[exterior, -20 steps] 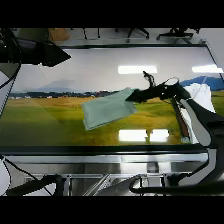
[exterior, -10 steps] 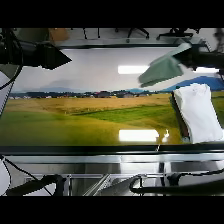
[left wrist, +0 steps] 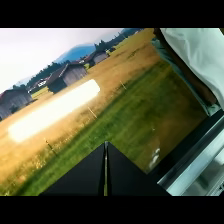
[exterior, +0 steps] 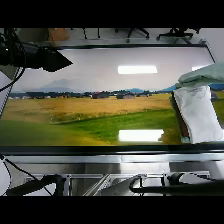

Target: Fold the shirts.

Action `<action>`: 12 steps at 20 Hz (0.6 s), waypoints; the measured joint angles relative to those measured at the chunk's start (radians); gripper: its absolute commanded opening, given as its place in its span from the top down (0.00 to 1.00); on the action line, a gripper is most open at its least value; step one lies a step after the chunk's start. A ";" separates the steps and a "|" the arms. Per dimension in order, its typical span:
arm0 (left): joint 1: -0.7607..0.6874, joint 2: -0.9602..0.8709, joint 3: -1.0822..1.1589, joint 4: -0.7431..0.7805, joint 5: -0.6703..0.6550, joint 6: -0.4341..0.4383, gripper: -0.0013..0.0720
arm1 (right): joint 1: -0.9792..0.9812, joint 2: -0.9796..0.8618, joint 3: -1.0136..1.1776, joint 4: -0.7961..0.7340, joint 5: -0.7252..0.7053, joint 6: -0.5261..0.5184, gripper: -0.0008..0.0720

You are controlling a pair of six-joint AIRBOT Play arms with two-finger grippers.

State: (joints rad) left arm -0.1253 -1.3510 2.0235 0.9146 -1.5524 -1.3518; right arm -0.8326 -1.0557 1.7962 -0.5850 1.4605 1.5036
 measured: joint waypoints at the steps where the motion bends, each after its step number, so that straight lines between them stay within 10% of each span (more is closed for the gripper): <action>1: 0.000 0.000 0.000 0.000 0.000 0.002 0.97 | -0.013 0.015 -0.002 -0.043 0.018 0.019 0.96; 9: 0.000 0.000 0.000 -0.001 -0.006 0.010 0.97 | -0.043 0.125 -0.234 -0.472 0.182 0.151 0.93; 11: 0.000 0.000 0.000 -0.002 -0.014 0.011 0.97 | -0.044 0.152 -0.322 -0.593 0.217 0.173 0.30; 12: 0.000 0.000 0.000 -0.001 -0.019 0.017 0.97 | -0.044 0.160 -0.358 -0.647 0.245 0.179 0.22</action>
State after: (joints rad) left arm -0.1257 -1.3510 2.0235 0.9134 -1.5715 -1.3350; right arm -0.8768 -0.8955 1.4380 -1.2320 1.7050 1.6829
